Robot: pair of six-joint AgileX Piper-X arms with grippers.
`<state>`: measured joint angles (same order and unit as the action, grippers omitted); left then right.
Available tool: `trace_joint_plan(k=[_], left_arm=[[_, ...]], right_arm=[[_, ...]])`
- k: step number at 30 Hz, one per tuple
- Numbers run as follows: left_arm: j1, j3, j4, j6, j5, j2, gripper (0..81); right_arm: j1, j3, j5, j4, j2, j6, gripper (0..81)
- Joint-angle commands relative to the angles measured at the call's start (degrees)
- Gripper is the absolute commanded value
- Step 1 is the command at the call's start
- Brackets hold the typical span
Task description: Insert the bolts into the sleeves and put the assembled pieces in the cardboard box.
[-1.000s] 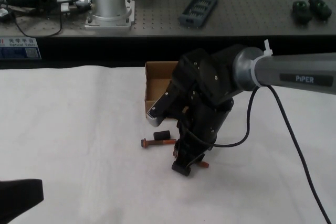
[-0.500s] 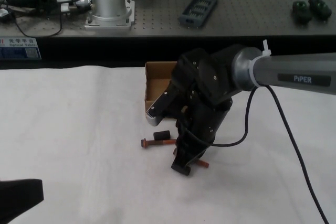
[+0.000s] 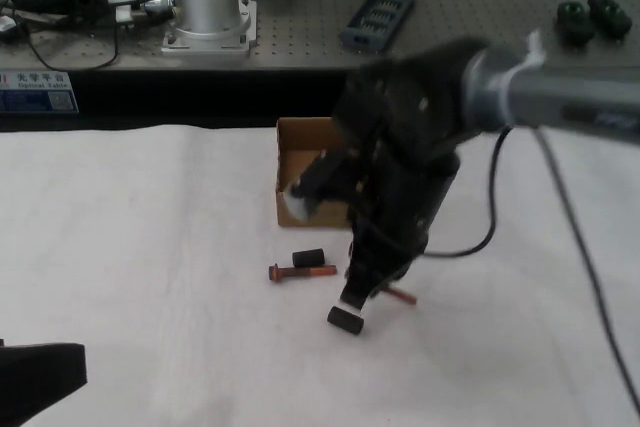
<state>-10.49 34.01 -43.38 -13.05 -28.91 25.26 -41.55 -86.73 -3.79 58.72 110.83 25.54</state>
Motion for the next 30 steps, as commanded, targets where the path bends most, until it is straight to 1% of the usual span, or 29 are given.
trace_joint_plan(k=[1, 5, 10, 12, 16, 19, 24, 27, 30], left_arm=[[0.1, 0.5, 2.0, 0.6, -0.5, 1.8, 54.6], [0.1, 0.5, 7.7, 3.2, -2.3, 5.0, 54.6], [-1.1, 0.5, 11.6, 3.2, -3.9, 9.5, 54.6], [-2.1, 0.5, 12.2, 3.4, -4.0, 11.7, 54.6], [-6.0, 0.7, 12.3, 11.3, -4.0, 16.3, 54.5], [-9.5, 1.3, 12.3, 19.9, -2.7, 20.1, 54.5], [-16.0, 3.6, 14.7, 40.1, 6.6, 28.5, 53.8], [-19.4, 5.6, 18.1, 54.2, 10.9, 34.9, 46.8], [-21.5, 8.0, 21.7, 63.5, 11.8, 40.7, 36.4]], right_arm=[[0.3, -0.3, -0.6, 2.9, -3.8, 0.2, 2.7], [0.3, 0.9, -0.6, 5.5, -8.7, 0.2, 2.7], [0.3, 8.7, -0.6, 5.3, -16.8, 0.2, 2.7], [0.3, 12.2, -0.6, 5.3, -20.6, 0.2, 2.7], [0.3, 19.2, -0.6, 5.3, -28.2, 0.2, 2.7], [0.3, 23.9, -0.6, 5.3, -34.1, 0.1, 2.7], [0.3, 29.5, -0.6, 7.2, -43.5, -0.3, 2.7], [0.3, 32.4, -0.6, 8.7, -48.3, -0.4, 2.7], [0.3, 35.0, -0.6, 9.8, -53.1, -0.4, 2.7]])
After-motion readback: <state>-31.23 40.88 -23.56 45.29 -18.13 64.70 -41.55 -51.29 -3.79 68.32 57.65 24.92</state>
